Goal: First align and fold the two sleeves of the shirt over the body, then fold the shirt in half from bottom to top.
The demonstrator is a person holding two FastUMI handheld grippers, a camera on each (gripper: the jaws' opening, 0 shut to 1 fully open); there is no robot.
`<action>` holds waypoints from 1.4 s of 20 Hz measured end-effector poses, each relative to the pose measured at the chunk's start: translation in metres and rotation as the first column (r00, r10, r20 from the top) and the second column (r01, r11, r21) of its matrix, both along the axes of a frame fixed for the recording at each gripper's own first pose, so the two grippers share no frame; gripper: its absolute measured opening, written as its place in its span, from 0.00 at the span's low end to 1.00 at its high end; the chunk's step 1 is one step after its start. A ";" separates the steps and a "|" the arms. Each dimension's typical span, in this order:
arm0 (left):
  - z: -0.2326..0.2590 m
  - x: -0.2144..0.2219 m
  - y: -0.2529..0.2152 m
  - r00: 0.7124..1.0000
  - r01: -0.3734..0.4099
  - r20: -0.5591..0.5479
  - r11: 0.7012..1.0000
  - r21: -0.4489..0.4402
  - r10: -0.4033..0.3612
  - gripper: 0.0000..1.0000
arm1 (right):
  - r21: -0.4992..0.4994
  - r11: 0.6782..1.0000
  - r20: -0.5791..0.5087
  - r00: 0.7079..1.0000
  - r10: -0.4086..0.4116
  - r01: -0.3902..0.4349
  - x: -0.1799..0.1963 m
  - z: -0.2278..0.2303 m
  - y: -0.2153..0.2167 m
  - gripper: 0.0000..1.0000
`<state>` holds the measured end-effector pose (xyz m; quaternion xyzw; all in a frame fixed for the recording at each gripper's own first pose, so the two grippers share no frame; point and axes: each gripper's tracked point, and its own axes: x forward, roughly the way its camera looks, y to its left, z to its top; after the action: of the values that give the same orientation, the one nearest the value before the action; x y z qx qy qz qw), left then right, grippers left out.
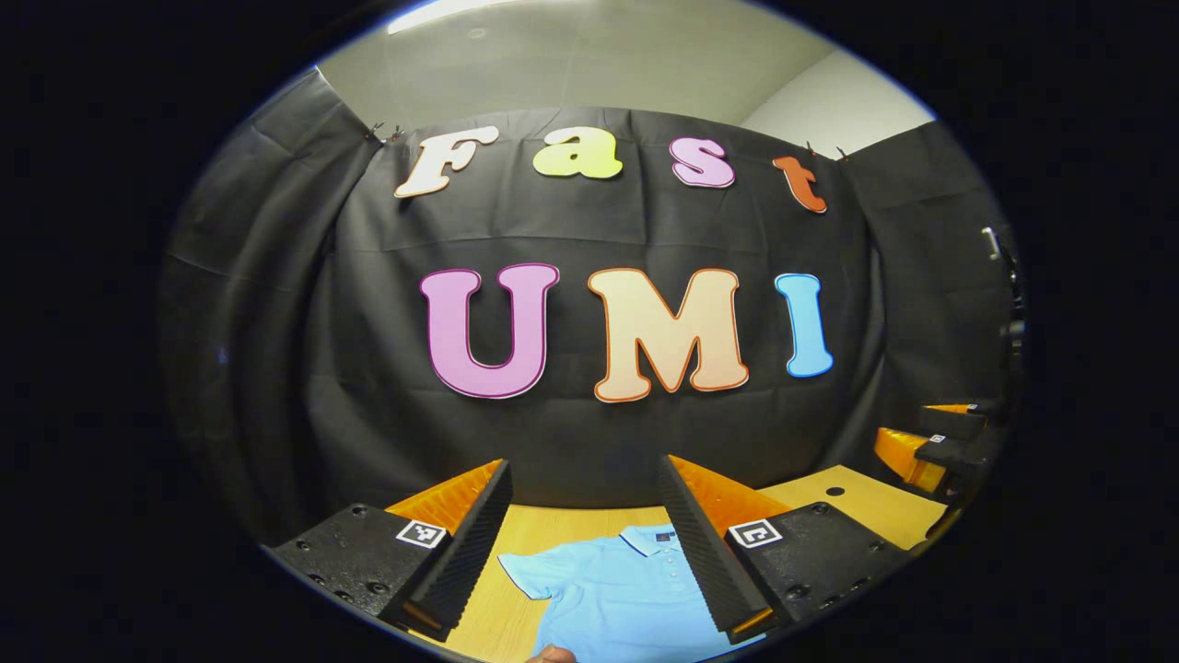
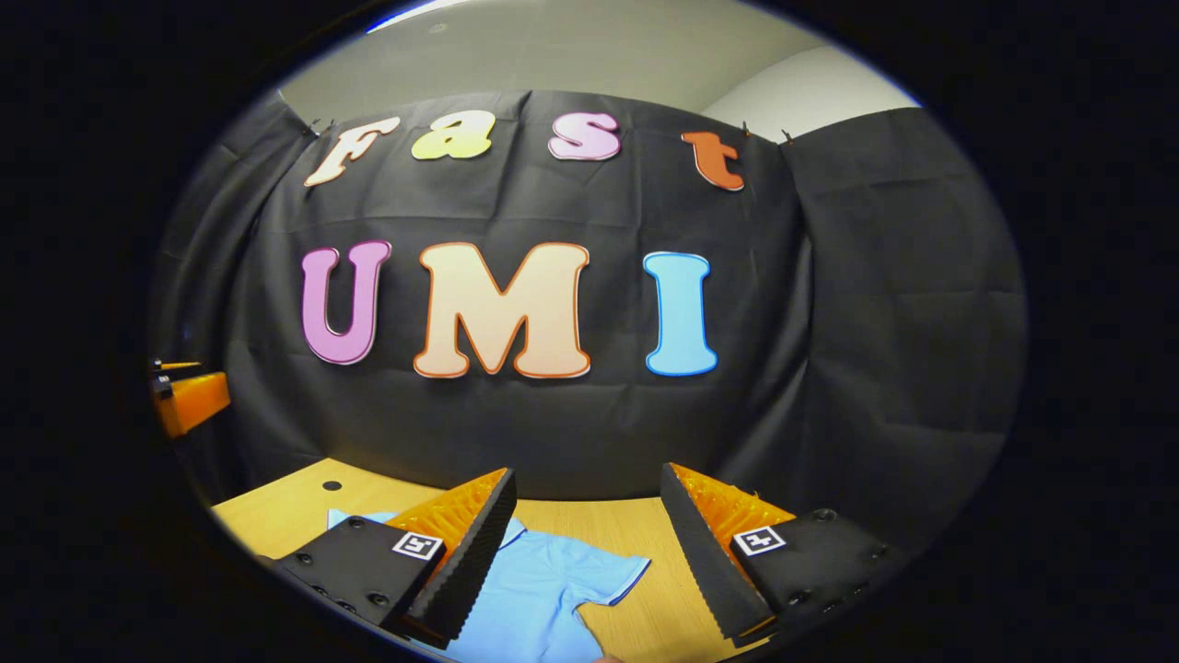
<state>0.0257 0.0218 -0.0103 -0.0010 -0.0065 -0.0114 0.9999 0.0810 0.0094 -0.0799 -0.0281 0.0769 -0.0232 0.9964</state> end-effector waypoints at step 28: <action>-0.062 0.049 0.053 0.985 -0.092 -0.142 0.993 0.068 0.101 0.94 | -0.073 0.973 -0.586 0.780 -0.220 0.219 0.106 -0.310 -0.085 0.99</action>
<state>0.0751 0.0747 -0.0721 0.0292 0.0668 0.0368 0.9967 0.1875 -0.0752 -0.3898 -0.0252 0.3851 -0.1290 0.9134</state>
